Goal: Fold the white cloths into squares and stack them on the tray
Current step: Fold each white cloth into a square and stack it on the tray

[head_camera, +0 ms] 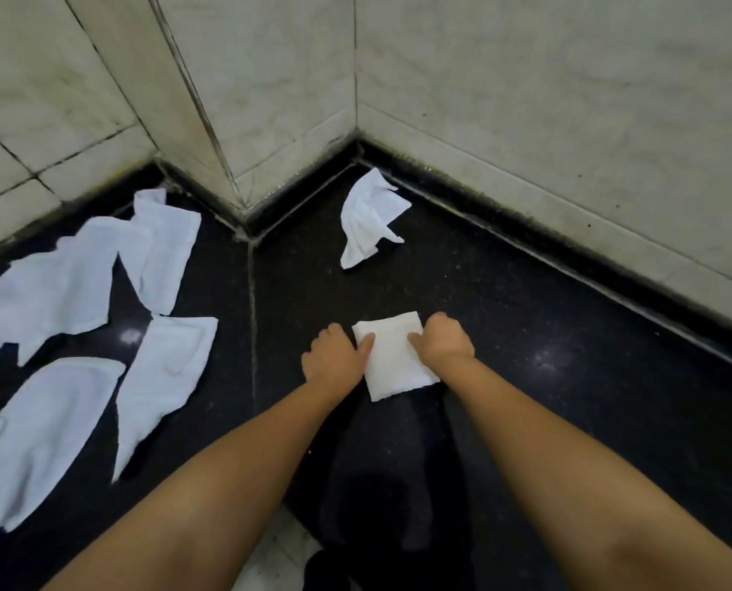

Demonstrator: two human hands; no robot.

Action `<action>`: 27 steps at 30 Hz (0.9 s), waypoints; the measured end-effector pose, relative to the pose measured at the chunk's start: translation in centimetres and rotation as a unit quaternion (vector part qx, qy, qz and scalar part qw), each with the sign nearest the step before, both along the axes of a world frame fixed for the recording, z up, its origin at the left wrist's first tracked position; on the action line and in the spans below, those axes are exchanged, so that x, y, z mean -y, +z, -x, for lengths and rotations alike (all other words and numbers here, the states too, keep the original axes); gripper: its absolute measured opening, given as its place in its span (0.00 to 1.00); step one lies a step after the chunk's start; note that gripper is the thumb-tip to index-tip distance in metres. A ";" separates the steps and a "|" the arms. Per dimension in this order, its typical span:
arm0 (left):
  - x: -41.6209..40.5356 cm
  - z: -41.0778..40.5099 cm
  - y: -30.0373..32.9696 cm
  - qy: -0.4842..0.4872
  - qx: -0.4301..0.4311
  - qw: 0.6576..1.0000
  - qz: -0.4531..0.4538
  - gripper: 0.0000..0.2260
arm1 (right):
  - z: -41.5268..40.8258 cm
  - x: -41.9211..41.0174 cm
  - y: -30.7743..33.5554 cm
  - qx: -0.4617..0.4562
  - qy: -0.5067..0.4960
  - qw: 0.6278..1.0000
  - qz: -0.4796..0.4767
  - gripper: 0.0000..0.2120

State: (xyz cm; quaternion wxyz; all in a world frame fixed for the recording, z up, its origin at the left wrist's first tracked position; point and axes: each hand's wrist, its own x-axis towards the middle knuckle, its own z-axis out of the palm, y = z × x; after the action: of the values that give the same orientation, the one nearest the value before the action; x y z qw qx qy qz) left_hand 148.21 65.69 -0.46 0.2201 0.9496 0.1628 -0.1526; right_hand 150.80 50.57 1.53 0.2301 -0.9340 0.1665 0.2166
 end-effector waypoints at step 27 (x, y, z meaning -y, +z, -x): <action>5.8 3.8 10.0 0.009 -0.086 0.810 0.580 0.11 | 11.0 6.1 7.8 0.072 -0.383 0.763 -0.516 0.25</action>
State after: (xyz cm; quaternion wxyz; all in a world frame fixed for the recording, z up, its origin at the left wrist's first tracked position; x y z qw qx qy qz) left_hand 144.39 59.88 9.52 0.7162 0.6269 0.0706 -0.2983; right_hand 139.83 44.48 9.30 0.7521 -0.5462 0.3561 0.0956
